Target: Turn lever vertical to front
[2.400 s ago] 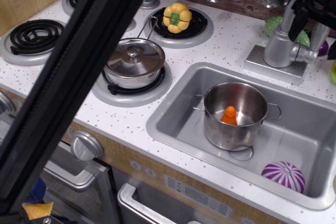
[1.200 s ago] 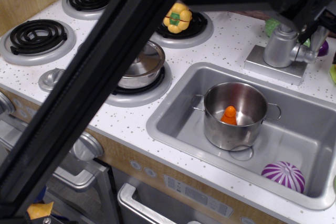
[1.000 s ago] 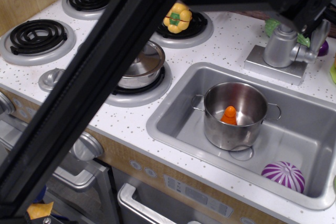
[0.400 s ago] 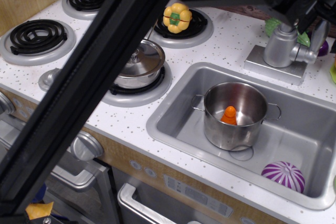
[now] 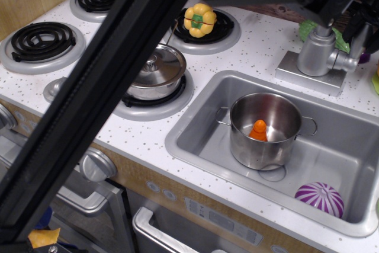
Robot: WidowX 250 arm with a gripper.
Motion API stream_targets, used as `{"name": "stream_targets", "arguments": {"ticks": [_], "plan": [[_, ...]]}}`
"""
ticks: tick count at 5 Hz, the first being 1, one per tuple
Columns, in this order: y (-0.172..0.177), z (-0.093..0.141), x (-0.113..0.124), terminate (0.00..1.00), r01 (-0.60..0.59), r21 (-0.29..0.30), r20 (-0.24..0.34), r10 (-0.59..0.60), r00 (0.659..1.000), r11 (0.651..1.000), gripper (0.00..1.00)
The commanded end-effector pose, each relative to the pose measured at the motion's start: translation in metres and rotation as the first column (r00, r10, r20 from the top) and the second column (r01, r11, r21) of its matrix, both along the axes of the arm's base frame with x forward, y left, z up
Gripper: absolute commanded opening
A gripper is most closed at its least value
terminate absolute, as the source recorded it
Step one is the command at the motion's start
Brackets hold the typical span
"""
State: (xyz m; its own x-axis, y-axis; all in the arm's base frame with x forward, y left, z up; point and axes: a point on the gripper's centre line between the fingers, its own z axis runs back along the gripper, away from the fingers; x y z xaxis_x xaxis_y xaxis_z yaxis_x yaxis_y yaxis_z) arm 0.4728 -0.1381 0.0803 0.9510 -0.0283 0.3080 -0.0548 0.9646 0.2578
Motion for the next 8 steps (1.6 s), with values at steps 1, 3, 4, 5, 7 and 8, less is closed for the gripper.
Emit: {"name": "stream_targets", "arguments": {"ticks": [1, 3, 4, 5, 7, 8], "plan": [[-0.002, 0.029, -0.014, 0.0, -0.111, -0.076, 0.008, 0.112, 0.994, 0.991, 0.0], [-0.002, 0.017, -0.029, 0.0, -0.201, -0.162, -0.049, 0.195, 0.98, 0.966, 0.0], [-0.004, 0.012, -0.031, 0.0, -0.277, -0.208, -0.165, 0.245, 0.955, 0.938, 0.0], [-0.011, 0.004, -0.038, 0.0, -0.314, -0.203, -0.157, 0.285, 0.945, 0.928, 0.0], [-0.024, -0.013, -0.048, 0.0, -0.342, -0.173, -0.152, 0.319, 0.936, 0.923, 0.0], [-0.024, -0.029, -0.055, 0.0, -0.326, -0.191, -0.131, 0.306, 0.943, 0.926, 0.0]]}}
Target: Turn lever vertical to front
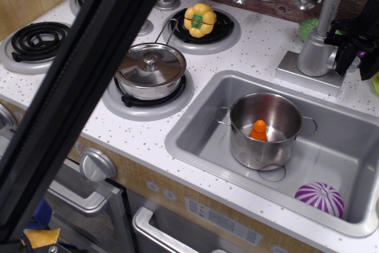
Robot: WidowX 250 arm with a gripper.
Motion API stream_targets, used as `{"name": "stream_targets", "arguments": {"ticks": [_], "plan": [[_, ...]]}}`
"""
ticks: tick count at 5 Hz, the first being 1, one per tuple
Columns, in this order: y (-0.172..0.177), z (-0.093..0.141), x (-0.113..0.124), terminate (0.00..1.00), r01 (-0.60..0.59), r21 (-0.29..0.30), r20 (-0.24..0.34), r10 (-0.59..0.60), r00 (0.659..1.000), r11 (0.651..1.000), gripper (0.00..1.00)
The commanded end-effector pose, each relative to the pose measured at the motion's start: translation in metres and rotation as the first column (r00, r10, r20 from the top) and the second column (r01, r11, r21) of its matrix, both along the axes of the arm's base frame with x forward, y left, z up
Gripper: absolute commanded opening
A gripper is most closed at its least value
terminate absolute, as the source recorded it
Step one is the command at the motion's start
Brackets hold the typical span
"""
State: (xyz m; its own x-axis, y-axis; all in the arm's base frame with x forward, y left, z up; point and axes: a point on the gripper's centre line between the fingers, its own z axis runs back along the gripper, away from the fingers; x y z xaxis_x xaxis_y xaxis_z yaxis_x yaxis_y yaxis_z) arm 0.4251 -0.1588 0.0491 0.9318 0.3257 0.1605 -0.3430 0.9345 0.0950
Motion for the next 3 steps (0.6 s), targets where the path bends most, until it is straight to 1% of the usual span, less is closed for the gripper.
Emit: {"name": "stream_targets", "arguments": {"ticks": [1, 2, 3], "plan": [[0.0049, -0.0079, -0.0036, 0.0, 0.021, -0.019, 0.041, -0.021, 0.999, 1.0, 0.0], [0.0077, -0.0132, -0.003, 0.0, 0.028, -0.03, 0.039, -0.027, 0.999, 0.999, 0.0], [0.0117, -0.0151, -0.0006, 1.0, 0.047, -0.016, 0.043, -0.046, 0.998, 0.999, 0.0]]}}
